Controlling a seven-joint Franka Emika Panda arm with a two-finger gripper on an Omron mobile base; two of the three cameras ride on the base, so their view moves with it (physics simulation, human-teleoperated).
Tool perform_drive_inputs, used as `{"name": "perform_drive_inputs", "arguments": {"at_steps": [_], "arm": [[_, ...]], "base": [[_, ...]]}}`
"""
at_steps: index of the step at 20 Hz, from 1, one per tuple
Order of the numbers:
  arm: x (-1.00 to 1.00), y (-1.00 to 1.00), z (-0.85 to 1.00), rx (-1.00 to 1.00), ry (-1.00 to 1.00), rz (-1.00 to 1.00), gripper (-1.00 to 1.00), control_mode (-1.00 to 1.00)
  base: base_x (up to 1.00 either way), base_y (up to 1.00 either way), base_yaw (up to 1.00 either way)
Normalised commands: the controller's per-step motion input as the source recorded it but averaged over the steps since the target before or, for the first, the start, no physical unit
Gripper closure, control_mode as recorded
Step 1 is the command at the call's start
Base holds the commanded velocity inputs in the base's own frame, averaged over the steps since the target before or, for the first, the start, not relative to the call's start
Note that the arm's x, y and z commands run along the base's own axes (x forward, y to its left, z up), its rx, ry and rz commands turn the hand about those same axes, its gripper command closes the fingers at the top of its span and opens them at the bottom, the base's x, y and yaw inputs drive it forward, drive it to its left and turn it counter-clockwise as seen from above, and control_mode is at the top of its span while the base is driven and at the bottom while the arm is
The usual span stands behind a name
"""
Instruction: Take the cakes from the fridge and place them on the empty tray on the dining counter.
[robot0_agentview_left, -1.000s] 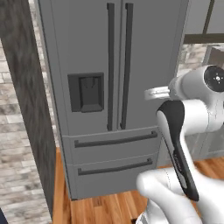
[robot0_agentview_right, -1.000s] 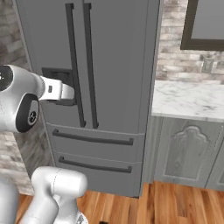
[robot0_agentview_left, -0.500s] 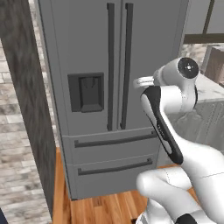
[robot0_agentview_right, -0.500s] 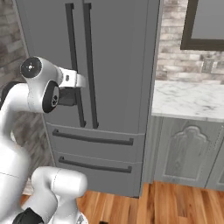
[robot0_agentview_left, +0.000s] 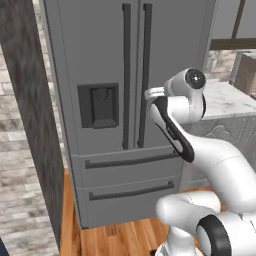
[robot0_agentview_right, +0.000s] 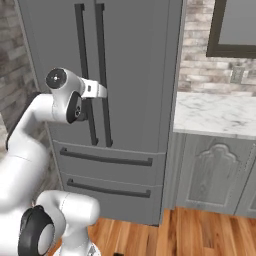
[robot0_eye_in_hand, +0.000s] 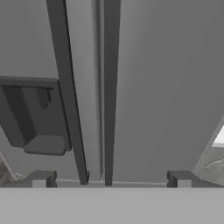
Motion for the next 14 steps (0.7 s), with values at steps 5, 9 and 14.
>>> {"name": "perform_drive_inputs", "arguments": {"at_steps": [5, 9, 14], "arm": [[0.73, 0.00, -0.23, -0.01, 0.00, 0.00, -1.00, -1.00], [0.71, 0.09, -0.18, -0.01, 0.00, 0.00, -1.00, -1.00], [0.68, 0.06, -0.17, 0.00, 0.00, 0.00, -1.00, -1.00]], "base": [[0.00, 0.00, 0.00], [0.00, 0.00, 0.00], [0.00, 0.00, 0.00]]}}
